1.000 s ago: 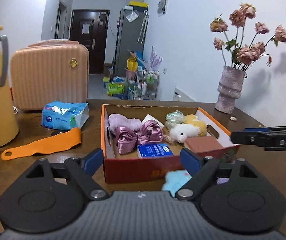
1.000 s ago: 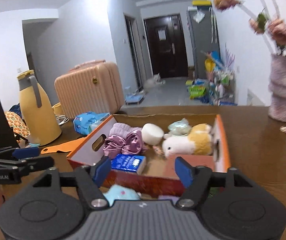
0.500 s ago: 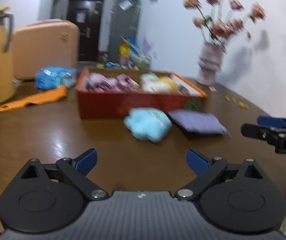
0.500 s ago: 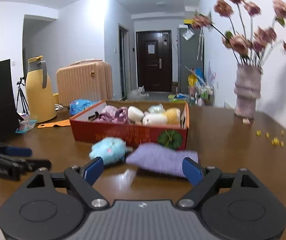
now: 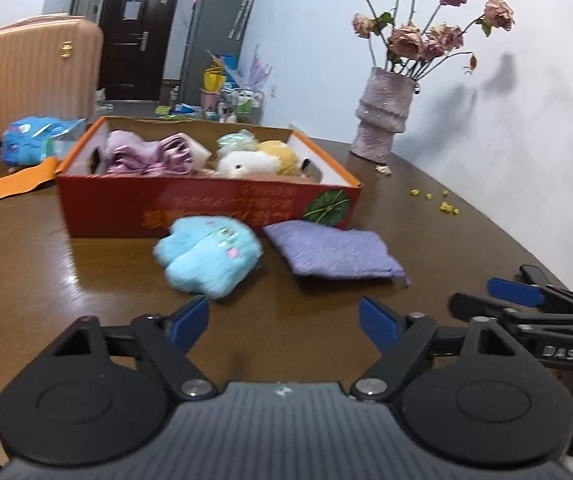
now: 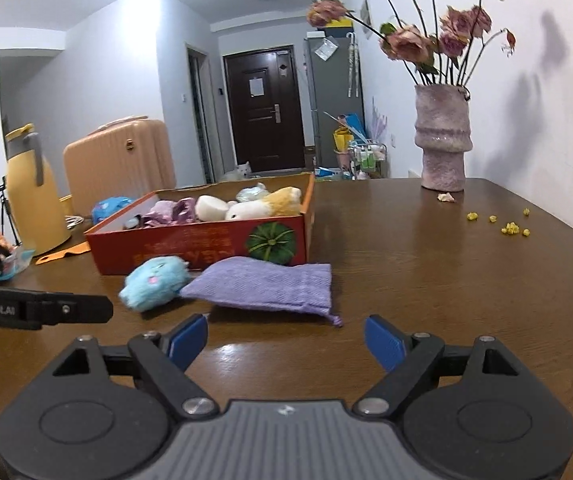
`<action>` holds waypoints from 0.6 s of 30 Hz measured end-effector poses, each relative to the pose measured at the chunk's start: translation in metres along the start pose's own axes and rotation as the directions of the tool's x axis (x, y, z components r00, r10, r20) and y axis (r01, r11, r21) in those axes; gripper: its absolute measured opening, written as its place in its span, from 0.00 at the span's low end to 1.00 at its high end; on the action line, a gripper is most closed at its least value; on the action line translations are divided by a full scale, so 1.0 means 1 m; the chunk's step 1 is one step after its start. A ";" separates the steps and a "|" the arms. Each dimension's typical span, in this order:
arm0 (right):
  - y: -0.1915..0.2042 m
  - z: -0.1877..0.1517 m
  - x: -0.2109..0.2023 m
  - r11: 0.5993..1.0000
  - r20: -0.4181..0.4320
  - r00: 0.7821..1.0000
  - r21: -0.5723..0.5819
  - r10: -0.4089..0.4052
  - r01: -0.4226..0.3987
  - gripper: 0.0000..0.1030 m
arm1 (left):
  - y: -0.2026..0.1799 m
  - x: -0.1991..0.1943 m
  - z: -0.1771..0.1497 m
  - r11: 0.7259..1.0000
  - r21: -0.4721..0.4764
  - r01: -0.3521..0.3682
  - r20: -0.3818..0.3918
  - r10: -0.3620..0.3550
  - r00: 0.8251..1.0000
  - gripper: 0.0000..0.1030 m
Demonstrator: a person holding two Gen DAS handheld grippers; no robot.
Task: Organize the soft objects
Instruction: 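Withdraw both tools from the box toward the purple lavender sachet, then close the left tool on the purple sachet while the right tool grips it too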
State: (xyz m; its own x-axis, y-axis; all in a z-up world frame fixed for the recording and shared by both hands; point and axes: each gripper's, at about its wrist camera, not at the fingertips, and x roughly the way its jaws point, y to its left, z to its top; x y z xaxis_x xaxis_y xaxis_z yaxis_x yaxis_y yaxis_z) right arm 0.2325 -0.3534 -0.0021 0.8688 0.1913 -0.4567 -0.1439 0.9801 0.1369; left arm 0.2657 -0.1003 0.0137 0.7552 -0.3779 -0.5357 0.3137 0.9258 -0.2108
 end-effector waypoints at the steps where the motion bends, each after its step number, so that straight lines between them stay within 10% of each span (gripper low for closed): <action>1: -0.003 0.002 0.005 1.000 0.001 1.000 0.005 0.000 0.000 0.82 | -0.003 0.007 0.003 1.000 0.013 0.005 -0.003 -0.005 1.000 0.72; 5: -0.014 0.015 0.029 0.999 0.015 1.000 0.039 0.013 -0.013 0.80 | -0.009 0.038 0.017 1.000 0.022 0.002 -0.021 -0.002 1.000 0.53; 18: -0.020 0.031 0.134 0.997 -0.123 0.990 -0.024 -0.075 0.072 0.64 | -0.017 0.124 0.041 1.000 -0.015 0.016 -0.060 -0.017 0.998 0.39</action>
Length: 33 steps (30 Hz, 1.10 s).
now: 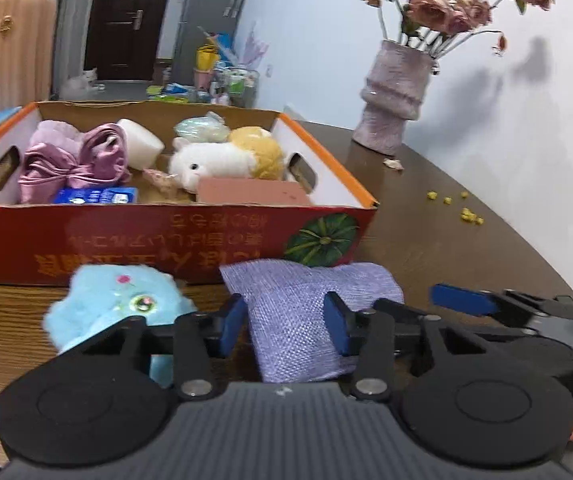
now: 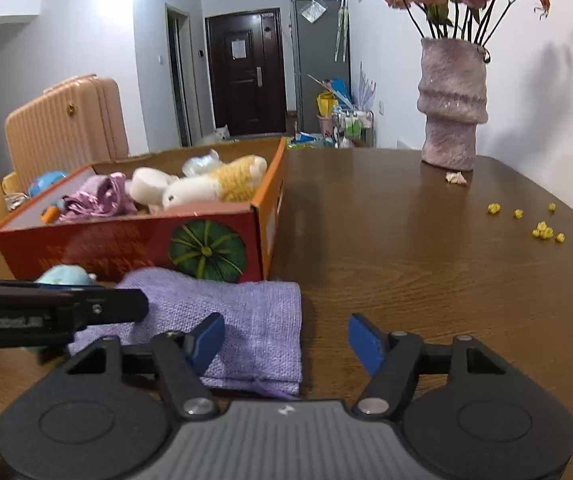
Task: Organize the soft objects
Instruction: 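Close the left tool on the purple sachet while the right tool grips it too, then carry the purple sachet over the box, lower it inside and open both tools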
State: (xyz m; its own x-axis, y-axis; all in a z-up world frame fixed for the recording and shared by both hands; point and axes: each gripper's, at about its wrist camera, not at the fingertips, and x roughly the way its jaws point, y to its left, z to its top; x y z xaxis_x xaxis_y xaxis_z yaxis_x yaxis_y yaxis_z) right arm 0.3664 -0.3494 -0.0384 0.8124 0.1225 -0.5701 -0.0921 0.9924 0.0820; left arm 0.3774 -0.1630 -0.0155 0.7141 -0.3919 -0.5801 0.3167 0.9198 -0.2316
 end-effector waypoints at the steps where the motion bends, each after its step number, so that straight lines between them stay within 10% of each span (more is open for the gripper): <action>1: 0.000 -0.001 0.003 1.000 -0.010 1.000 -0.002 -0.003 0.003 0.64 | -0.001 0.000 -0.001 1.000 0.011 0.008 0.002 -0.008 1.000 0.36; 8: 0.012 -0.004 0.009 0.997 -0.055 0.998 -0.071 0.014 -0.018 0.31 | 0.001 0.003 -0.006 0.997 -0.042 0.068 -0.025 -0.069 0.997 0.20; 33: 0.058 -0.070 -0.104 0.987 0.013 0.987 -0.017 0.160 -0.160 0.16 | 0.010 -0.112 -0.069 0.999 -0.018 0.051 -0.018 -0.051 0.999 0.09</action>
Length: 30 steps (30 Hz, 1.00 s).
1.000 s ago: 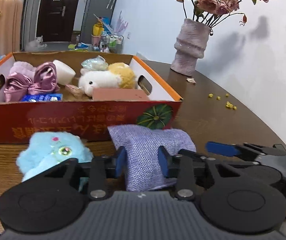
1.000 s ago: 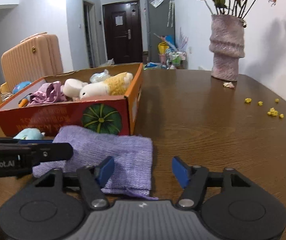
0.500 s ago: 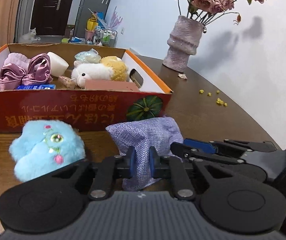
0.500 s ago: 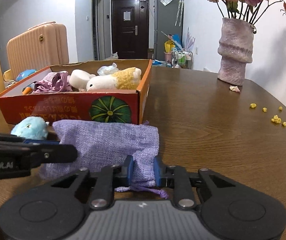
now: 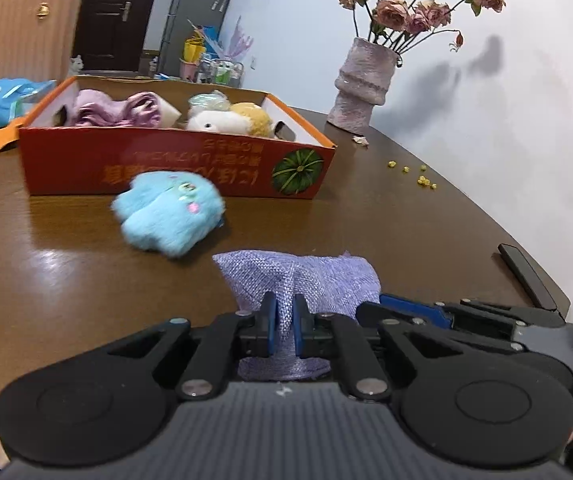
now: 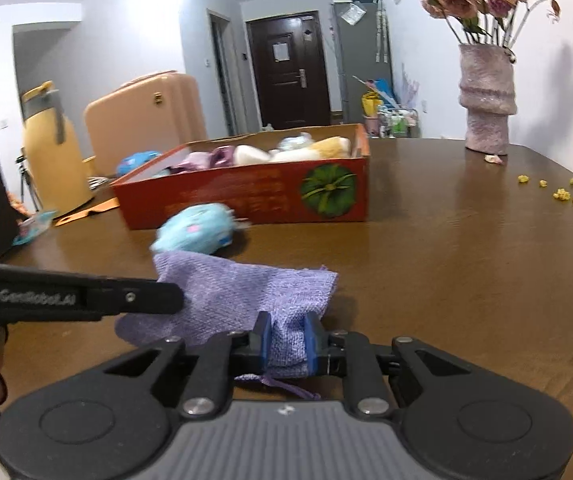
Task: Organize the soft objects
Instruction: 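Carry the purple sachet over the box, lower it inside and open both tools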
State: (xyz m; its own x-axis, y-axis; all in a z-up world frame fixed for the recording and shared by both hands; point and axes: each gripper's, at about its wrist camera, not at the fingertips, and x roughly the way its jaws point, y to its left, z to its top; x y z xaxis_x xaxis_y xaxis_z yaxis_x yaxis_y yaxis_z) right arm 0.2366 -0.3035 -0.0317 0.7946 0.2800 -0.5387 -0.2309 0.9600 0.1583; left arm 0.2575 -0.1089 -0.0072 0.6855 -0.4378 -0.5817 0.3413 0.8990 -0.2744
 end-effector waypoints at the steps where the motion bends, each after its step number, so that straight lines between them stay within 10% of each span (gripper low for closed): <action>1: 0.005 -0.003 -0.004 1.000 0.002 1.000 -0.006 0.007 -0.007 0.16 | 0.002 -0.006 -0.003 1.000 -0.003 -0.001 0.002 0.001 1.000 0.08; 30: 0.057 0.043 -0.029 0.991 0.120 0.992 -0.136 0.031 -0.015 0.16 | 0.030 -0.052 0.032 0.997 -0.046 0.067 0.151 -0.059 0.987 0.07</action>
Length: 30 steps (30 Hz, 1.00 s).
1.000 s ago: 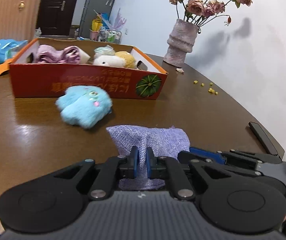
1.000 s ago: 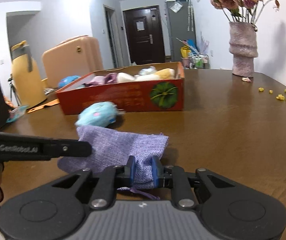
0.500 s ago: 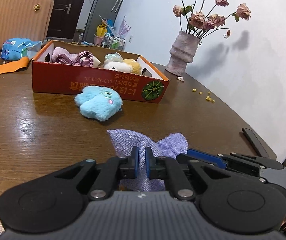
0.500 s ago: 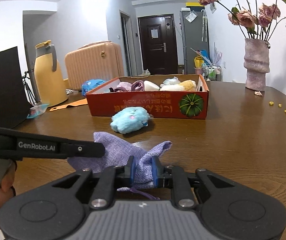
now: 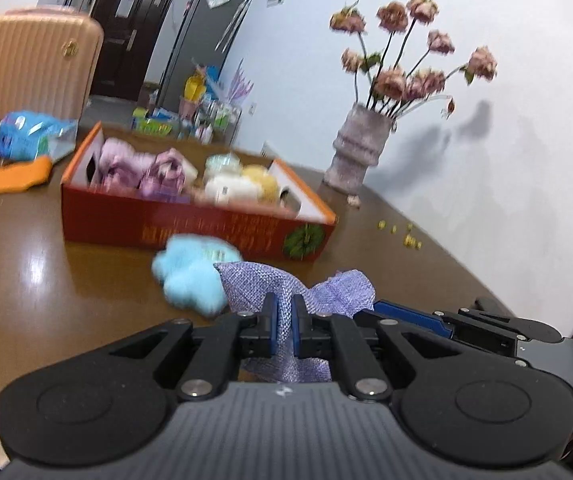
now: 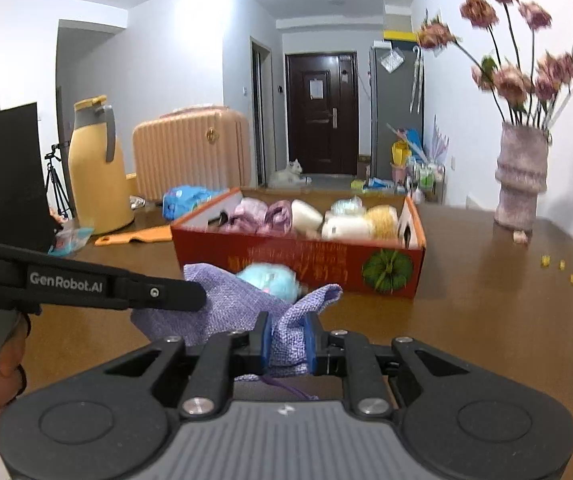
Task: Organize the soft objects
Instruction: 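Carry the purple sachet over the box, lower it inside and open both tools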
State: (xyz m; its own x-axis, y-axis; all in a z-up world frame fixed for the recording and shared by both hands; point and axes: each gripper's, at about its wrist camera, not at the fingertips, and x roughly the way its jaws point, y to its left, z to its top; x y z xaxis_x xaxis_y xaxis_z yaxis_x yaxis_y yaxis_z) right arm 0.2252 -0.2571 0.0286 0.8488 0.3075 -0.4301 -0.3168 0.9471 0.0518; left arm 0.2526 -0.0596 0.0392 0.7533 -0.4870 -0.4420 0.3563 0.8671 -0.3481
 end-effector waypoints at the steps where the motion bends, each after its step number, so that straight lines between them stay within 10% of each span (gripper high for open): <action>1: -0.001 0.008 0.002 1.000 0.015 1.000 -0.013 -0.004 0.005 0.16 | 0.002 0.002 0.008 1.000 -0.003 0.015 0.011 -0.015 1.000 0.07; 16: -0.036 0.099 0.142 0.999 0.011 1.000 -0.046 -0.003 0.003 0.16 | 0.067 0.123 0.117 0.998 -0.054 0.013 -0.026 -0.014 1.000 0.07; 30: -0.062 0.072 0.240 0.995 -0.124 0.992 0.094 0.035 -0.024 0.05 | 0.095 0.218 0.085 0.994 -0.014 -0.111 -0.192 0.106 0.976 0.08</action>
State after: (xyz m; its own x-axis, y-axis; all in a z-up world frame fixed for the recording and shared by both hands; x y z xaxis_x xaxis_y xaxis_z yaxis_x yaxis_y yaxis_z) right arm 0.4789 -0.2354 -0.0126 0.7779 0.3268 -0.5367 -0.2953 0.9441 0.1468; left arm 0.4979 -0.0747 -0.0199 0.6668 -0.4033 -0.6267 0.2628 0.9142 -0.3086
